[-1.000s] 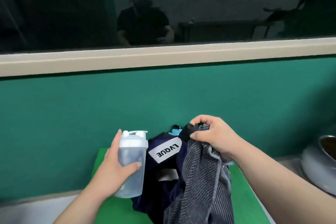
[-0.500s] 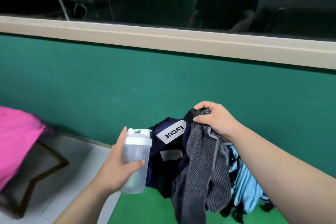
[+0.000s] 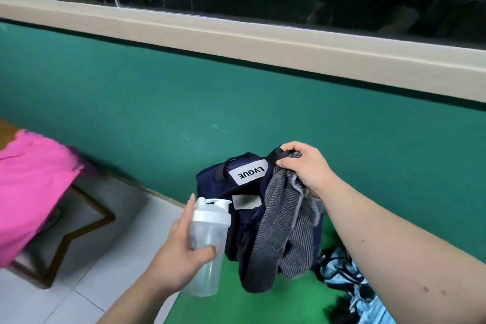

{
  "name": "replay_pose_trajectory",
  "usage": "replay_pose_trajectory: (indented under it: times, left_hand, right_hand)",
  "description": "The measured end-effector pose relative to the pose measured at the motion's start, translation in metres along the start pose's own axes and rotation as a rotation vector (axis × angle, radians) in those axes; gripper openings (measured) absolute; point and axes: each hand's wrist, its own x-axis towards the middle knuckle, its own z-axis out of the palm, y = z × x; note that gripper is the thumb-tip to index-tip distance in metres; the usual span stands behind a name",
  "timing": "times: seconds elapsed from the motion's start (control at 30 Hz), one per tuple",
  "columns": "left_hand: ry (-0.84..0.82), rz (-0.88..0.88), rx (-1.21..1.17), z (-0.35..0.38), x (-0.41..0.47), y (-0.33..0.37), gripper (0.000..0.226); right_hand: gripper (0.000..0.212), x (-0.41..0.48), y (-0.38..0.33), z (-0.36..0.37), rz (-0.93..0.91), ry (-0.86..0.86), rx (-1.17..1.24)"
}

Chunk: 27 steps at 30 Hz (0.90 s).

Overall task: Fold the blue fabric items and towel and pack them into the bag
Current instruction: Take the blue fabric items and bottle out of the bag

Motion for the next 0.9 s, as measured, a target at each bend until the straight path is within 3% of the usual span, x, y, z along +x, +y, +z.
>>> replay_pose_trajectory:
  times: [0.17, 0.33, 0.67, 0.83, 0.9]
  left_hand:
    - [-0.037, -0.008, 0.026, 0.024, 0.028, -0.002, 0.108]
    - [-0.103, 0.0, 0.048, 0.054, 0.055, 0.003, 0.11]
    - [-0.263, 0.087, 0.075, 0.132, 0.087, 0.036, 0.111]
    - [-0.302, 0.12, 0.1, 0.166, 0.088, 0.054, 0.109]
    - [-0.328, 0.13, 0.115, 0.177, 0.088, 0.06, 0.109]
  right_hand:
    - [0.028, 0.03, 0.035, -0.016, 0.034, 0.054, -0.085]
    - [0.043, 0.038, 0.071, -0.045, 0.103, 0.14, -0.211]
    - [0.032, -0.005, 0.104, -0.147, 0.17, 0.407, -0.234]
    - [0.027, -0.01, 0.09, -0.192, 0.136, 0.577, -0.133]
    - [0.03, -0.01, 0.094, -0.194, 0.157, 0.57, -0.089]
